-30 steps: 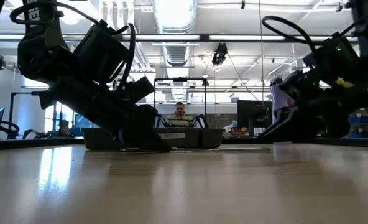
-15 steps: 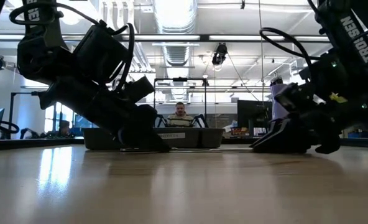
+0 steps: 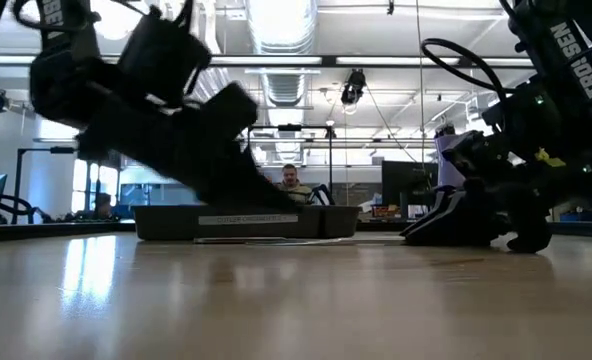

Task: Sort silverware
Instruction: Put the knife into the right compartment of the silverware tray

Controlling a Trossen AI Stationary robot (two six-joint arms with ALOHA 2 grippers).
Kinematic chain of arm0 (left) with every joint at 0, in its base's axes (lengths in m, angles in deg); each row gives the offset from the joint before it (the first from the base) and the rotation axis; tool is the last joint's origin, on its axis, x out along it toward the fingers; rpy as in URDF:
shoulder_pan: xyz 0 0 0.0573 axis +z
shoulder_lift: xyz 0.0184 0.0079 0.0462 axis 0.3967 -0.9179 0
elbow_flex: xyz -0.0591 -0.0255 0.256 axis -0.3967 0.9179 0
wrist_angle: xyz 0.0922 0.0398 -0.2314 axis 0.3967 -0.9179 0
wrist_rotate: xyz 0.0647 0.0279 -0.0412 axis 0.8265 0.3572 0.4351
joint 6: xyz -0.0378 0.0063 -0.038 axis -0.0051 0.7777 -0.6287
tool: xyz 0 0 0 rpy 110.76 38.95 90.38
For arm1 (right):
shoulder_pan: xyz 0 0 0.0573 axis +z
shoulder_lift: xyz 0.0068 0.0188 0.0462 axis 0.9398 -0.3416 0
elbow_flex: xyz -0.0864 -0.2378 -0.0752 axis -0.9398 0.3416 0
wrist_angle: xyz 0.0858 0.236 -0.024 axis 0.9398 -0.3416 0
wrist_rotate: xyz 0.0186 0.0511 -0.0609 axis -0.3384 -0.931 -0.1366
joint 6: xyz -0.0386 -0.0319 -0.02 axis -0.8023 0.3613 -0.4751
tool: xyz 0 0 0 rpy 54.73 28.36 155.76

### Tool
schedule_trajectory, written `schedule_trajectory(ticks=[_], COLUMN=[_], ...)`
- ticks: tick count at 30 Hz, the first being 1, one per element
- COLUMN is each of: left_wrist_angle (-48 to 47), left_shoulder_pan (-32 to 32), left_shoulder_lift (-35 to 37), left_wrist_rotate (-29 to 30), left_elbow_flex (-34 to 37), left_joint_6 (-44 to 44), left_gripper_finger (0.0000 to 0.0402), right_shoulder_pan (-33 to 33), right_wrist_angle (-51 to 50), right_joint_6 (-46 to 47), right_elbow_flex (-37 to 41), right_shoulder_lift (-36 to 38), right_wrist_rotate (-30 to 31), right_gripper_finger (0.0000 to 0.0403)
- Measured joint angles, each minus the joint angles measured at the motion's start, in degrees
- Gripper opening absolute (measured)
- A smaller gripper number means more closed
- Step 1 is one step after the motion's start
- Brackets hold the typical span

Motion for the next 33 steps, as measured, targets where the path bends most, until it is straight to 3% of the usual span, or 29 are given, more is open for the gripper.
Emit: schedule_trajectory(ticks=[6, 10, 17, 21, 27, 33], left_wrist_angle=[-14.6, -26.2, -30.0, -30.8, -31.4, -30.8], left_shoulder_pan=[2.1, 4.6, 7.9, 9.3, 9.4, 9.3], left_shoulder_lift=[0.0, -1.6, -2.1, -2.2, -5.5, -8.0], left_wrist_rotate=[-2.2, -1.6, -1.5, -4.4, -8.1, -6.6], left_elbow_flex=[-9.3, -16.9, -21.8, -21.8, -21.7, -21.8], left_joint_6=[1.2, 5.3, 12.0, 11.2, 10.7, 10.6], left_gripper_finger=[0.0069, 0.0124, 0.0190, 0.0197, 0.0176, 0.0147], right_shoulder_pan=[0.4, 0.6, 0.6, 0.6, 0.6, 0.5], right_wrist_angle=[-0.5, -1.5, -2.0, -2.0, -2.1, -2.1], right_joint_6=[-2.8, -5.7, -6.3, -6.3, -6.1, -5.3], right_elbow_flex=[-0.6, -0.5, -0.2, -0.2, -0.2, -0.1], right_shoulder_lift=[1.0, 2.4, 3.1, 3.1, 3.1, 3.1], right_wrist_rotate=[0.2, 0.2, -0.2, -0.2, -0.2, -0.2], right_gripper_finger=[0.0056, 0.0003, 0.0000, 0.0000, 0.0001, 0.0002])
